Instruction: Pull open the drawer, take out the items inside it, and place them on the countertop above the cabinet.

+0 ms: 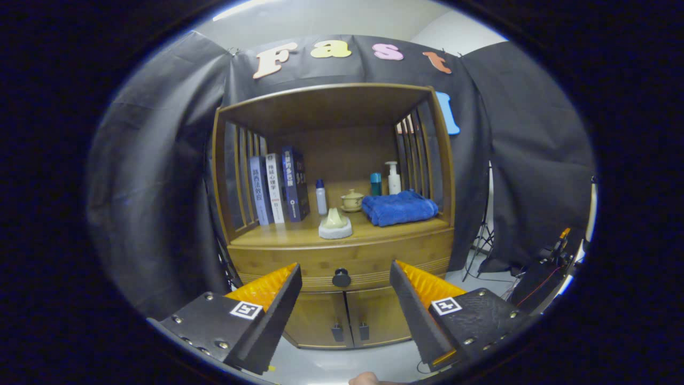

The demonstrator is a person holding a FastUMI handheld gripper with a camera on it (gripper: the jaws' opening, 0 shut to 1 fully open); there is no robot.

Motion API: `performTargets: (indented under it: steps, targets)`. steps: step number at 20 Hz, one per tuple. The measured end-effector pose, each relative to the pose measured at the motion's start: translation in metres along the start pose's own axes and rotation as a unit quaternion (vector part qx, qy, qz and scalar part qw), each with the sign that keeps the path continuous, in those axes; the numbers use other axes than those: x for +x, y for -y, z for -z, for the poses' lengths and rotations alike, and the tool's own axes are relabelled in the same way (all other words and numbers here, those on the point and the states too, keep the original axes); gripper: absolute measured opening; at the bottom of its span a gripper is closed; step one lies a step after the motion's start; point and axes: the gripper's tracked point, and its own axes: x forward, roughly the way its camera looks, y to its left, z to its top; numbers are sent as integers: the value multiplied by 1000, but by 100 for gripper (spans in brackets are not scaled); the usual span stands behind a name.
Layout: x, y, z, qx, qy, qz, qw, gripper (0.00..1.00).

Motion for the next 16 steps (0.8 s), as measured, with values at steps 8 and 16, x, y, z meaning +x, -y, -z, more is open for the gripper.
performTargets:
  steps: [8, 16]
  targets:
    - [-70, 0, -66, -34, 19, 0, 999, 99]
    - [-109, -6, -97, -53, 54, -16, 997, 99]
